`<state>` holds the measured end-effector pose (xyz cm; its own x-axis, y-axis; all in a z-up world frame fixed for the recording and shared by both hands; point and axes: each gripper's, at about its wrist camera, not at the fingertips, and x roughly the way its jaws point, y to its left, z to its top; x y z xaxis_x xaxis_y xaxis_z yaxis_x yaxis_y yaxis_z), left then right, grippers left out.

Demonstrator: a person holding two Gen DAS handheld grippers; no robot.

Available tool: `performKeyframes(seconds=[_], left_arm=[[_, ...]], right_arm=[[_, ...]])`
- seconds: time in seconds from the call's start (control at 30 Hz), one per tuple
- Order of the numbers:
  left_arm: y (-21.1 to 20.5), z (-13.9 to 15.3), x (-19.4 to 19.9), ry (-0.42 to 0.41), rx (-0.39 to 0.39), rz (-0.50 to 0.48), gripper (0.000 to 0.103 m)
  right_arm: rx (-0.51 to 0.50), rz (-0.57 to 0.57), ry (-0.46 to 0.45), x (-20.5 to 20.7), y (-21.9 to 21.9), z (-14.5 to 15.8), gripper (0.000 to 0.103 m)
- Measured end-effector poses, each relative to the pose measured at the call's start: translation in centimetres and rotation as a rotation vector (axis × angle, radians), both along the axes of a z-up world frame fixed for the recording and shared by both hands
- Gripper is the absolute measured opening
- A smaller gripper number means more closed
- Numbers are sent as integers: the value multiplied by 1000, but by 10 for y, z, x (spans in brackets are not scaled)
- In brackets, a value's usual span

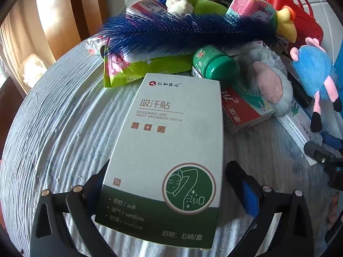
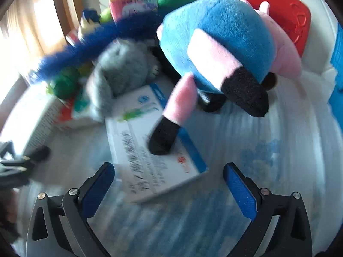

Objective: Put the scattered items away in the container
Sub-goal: 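Grasp white-green patch box with left while right grasps blue-white tablet box, then lift and carry patch box with left while right carries tablet box to crate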

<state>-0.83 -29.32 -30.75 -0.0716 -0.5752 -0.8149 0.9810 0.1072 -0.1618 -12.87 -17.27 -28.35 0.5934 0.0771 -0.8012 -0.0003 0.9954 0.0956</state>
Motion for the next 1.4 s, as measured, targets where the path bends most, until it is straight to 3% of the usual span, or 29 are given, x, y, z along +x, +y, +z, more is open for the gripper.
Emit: performKeyframes(seconds=[0.07,0.13,0.2,0.23,0.43,0.63,0.7,0.83,1.03,1.2,1.4], left_arm=[[1,-1,-3,-2,-7,3,98],[1,-1,-5,-4,-10,0,95],[3,1,-8,-4,-14,-5,81],[4,2,-10,-5,-10,-10,77],[12,4,-24,-21,13,-14,77],[43,14,-28,-35,16,-95,77],[39,22,-36,-29,19,-115,77],[53,42,-17,-28,5,-116,77],[58,65,-13,-23,10,-151,77],[65,43,-10,-19,96,-219,77],[58,23,-13,-31,177,-251,77]], right_arm=[[9,2,-25,5,1,2,103],[-10,6,8,14,3,-5,102],[-107,17,18,9,18,-7,87],[-135,27,22,5,24,-7,85],[-130,22,66,-13,40,-9,82],[-97,34,106,-46,51,-10,82],[-94,40,110,-53,54,-8,82],[-80,48,91,-23,43,6,82],[-96,35,97,-52,43,23,81],[-41,10,200,-91,43,17,82],[-120,42,242,-102,53,16,90]])
